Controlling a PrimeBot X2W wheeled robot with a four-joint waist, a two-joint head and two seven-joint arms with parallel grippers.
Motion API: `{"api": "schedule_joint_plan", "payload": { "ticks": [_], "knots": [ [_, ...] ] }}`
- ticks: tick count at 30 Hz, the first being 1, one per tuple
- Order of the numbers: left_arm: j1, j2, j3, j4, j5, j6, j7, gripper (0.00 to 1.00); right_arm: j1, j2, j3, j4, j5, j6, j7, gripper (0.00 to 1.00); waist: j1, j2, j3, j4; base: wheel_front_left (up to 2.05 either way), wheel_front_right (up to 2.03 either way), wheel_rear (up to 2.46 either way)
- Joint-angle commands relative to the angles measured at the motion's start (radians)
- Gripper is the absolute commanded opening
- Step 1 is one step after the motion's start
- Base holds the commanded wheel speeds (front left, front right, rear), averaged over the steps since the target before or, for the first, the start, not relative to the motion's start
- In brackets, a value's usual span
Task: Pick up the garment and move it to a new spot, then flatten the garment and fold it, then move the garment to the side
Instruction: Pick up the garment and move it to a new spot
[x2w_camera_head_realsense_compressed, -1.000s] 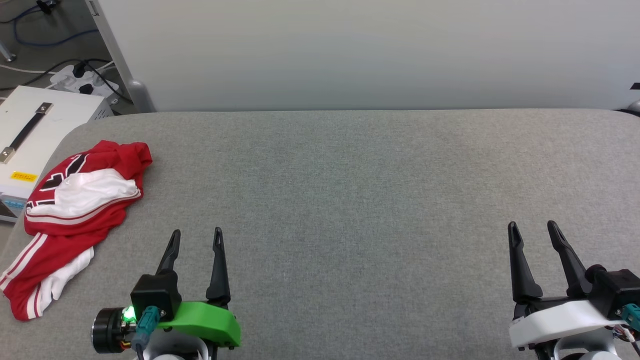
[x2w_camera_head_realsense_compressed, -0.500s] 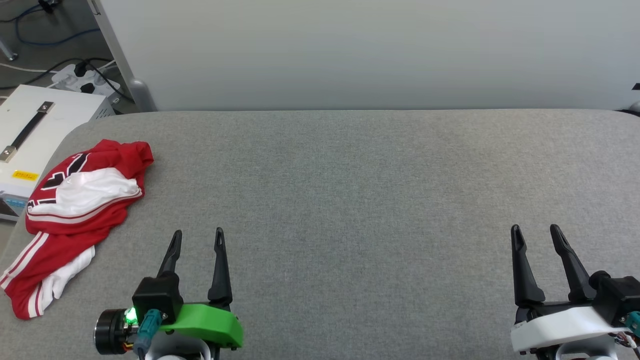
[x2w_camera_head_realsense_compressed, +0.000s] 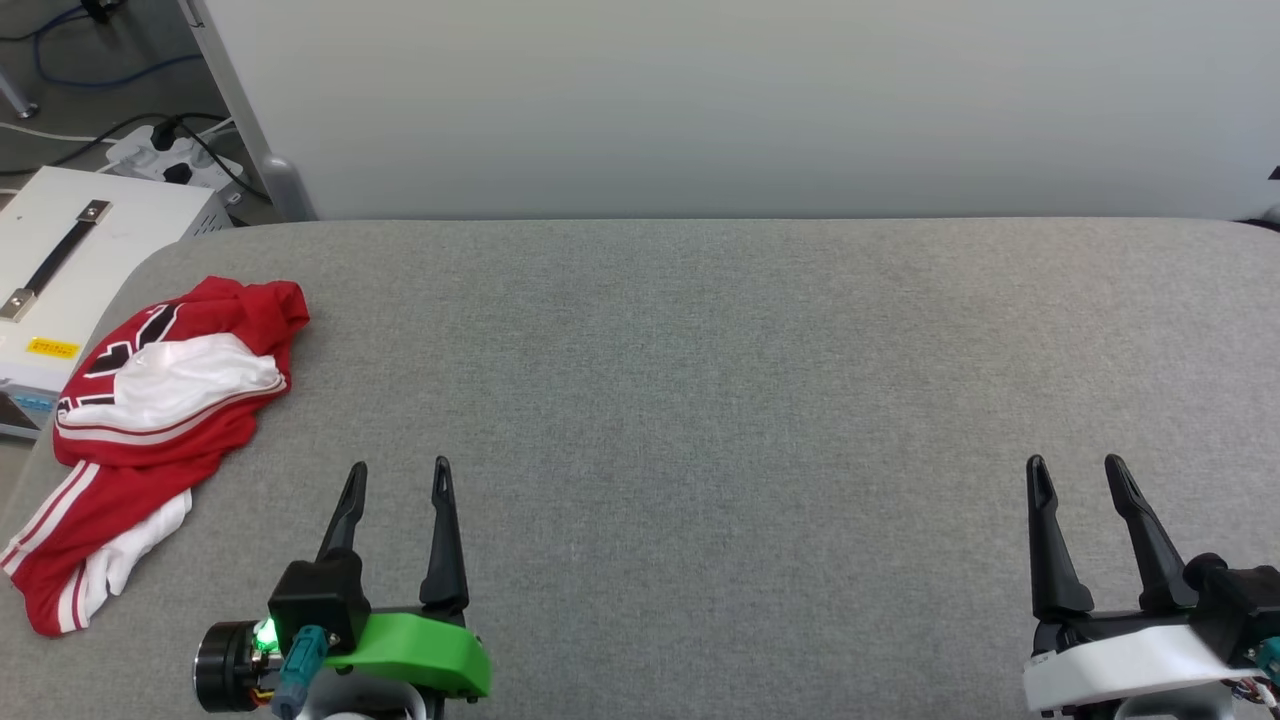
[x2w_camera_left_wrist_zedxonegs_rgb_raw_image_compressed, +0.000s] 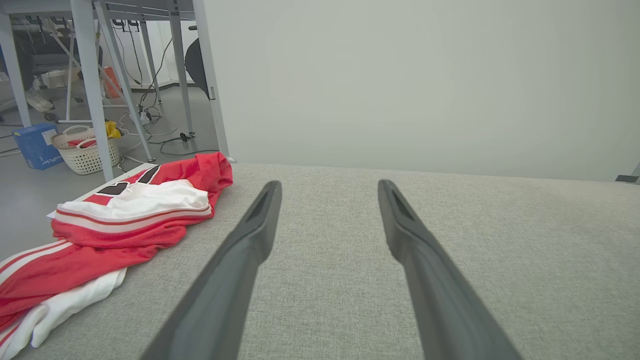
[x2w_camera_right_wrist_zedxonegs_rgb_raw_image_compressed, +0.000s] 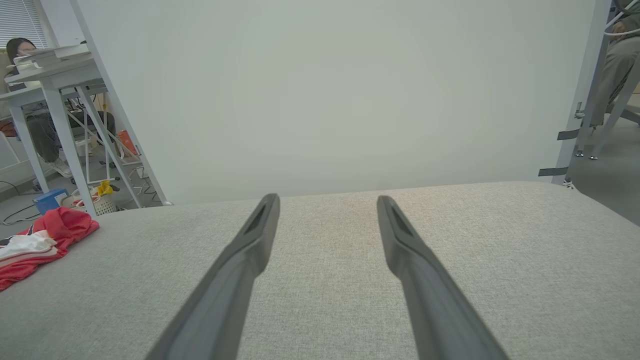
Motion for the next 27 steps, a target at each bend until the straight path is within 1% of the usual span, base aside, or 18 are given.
{"api": "schedule_joint_plan", "payload": {
  "ticks": [1,27],
  "knots": [
    [-0.015,-0.004,-0.002,0.004,-0.009,0.005,-0.011,1.00,0.014,0.000,-0.001,-0.006,0.007,-0.001,-0.014,1.00,0.0000,0.0000,0.001,0.000,0.00,0.00,0.00],
    [-0.015,-0.005,-0.004,0.015,0.004,0.009,-0.015,1.00,0.016,0.000,-0.002,0.001,-0.029,-0.001,-0.018,1.00,0.0000,0.0000,0.004,0.009,0.00,0.00,0.00]
  ]
}}
